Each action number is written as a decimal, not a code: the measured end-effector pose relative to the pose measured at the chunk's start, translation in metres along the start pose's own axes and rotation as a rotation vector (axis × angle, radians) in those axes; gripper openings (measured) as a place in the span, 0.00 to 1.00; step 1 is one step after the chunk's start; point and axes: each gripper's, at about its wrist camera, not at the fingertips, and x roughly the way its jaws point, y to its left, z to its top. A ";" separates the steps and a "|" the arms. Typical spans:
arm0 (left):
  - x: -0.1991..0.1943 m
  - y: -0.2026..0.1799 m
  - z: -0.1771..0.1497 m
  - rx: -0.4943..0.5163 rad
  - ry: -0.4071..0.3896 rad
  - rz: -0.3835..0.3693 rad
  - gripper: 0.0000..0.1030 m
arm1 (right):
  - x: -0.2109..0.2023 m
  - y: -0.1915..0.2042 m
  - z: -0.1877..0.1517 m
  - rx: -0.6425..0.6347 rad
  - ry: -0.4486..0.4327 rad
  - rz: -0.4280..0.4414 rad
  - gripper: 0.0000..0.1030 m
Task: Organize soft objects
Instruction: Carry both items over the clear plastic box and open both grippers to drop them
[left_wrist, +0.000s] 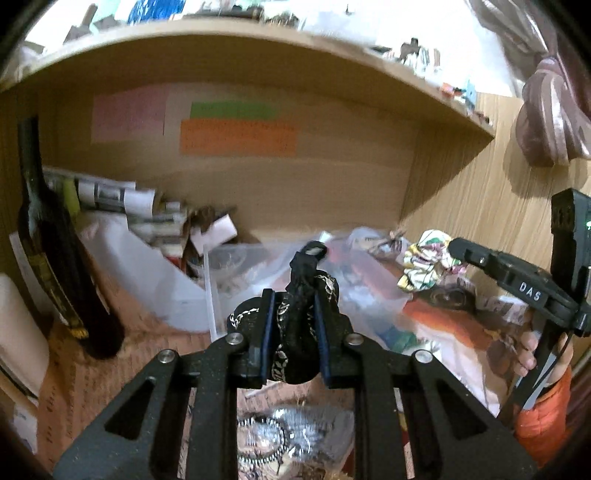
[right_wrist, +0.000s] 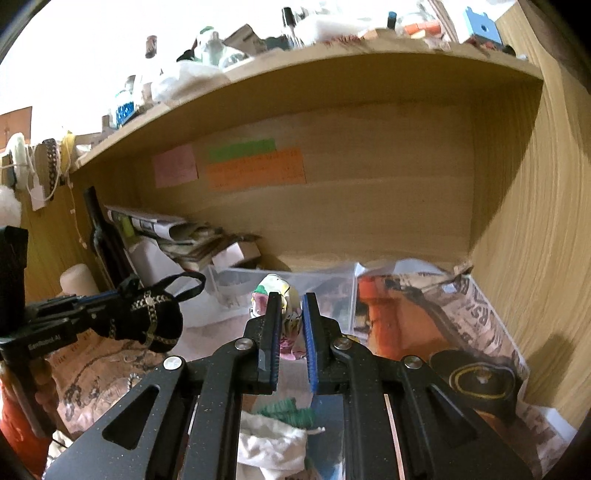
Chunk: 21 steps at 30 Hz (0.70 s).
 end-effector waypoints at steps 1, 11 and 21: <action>0.000 -0.001 0.005 0.007 -0.012 0.001 0.19 | 0.001 0.001 0.002 -0.002 -0.005 0.003 0.10; 0.020 0.007 0.040 0.008 -0.063 0.025 0.19 | 0.025 0.006 0.016 -0.026 0.001 0.023 0.10; 0.085 0.026 0.046 0.003 0.038 0.062 0.19 | 0.072 0.006 0.018 -0.065 0.090 0.002 0.10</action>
